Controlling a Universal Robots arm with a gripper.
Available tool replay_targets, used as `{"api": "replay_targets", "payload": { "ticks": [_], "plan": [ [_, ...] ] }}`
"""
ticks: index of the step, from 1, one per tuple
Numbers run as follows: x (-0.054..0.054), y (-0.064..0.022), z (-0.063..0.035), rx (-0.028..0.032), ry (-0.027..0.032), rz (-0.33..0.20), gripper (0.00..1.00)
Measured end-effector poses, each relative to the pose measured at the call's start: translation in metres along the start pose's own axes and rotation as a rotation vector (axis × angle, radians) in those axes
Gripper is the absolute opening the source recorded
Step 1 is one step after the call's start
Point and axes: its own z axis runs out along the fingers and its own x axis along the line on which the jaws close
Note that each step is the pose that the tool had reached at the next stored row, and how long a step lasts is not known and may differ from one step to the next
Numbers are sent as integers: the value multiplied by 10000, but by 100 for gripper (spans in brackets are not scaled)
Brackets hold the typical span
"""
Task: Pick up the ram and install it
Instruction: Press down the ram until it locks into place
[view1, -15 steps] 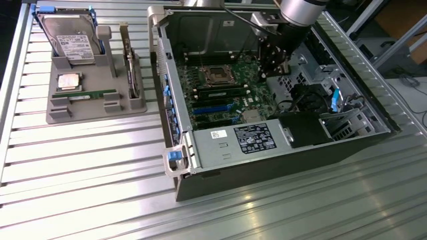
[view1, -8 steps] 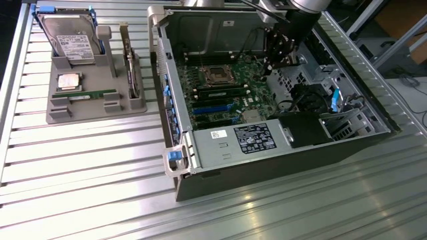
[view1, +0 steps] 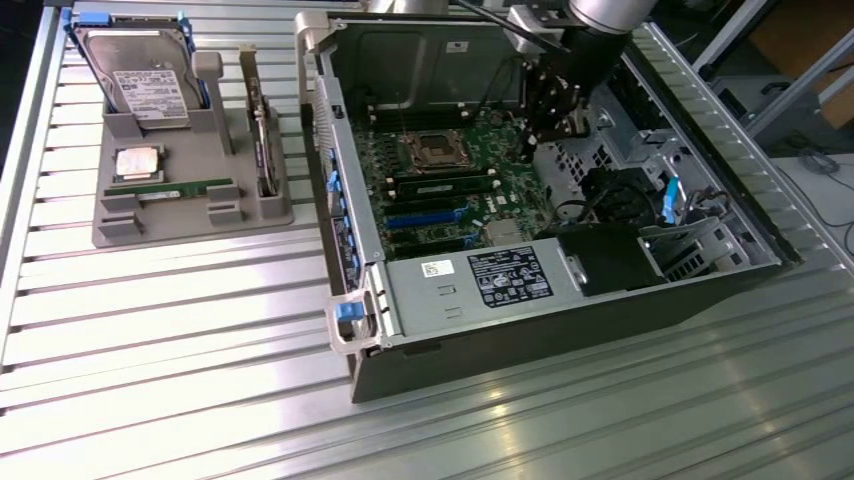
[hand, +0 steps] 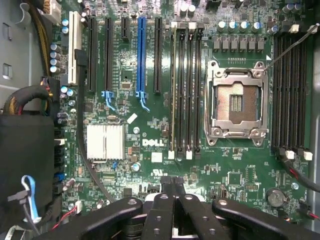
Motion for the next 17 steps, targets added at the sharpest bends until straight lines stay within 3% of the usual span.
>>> {"api": "replay_targets", "payload": {
  "ticks": [4,10,14,17],
  "plan": [
    [4,46,144,0,0,1,11],
    [-7,235,359,0,1,1,11],
    [-12,236,482,-1,5,1,11],
    [-13,234,509,-1,3,1,11]
  ]
}}
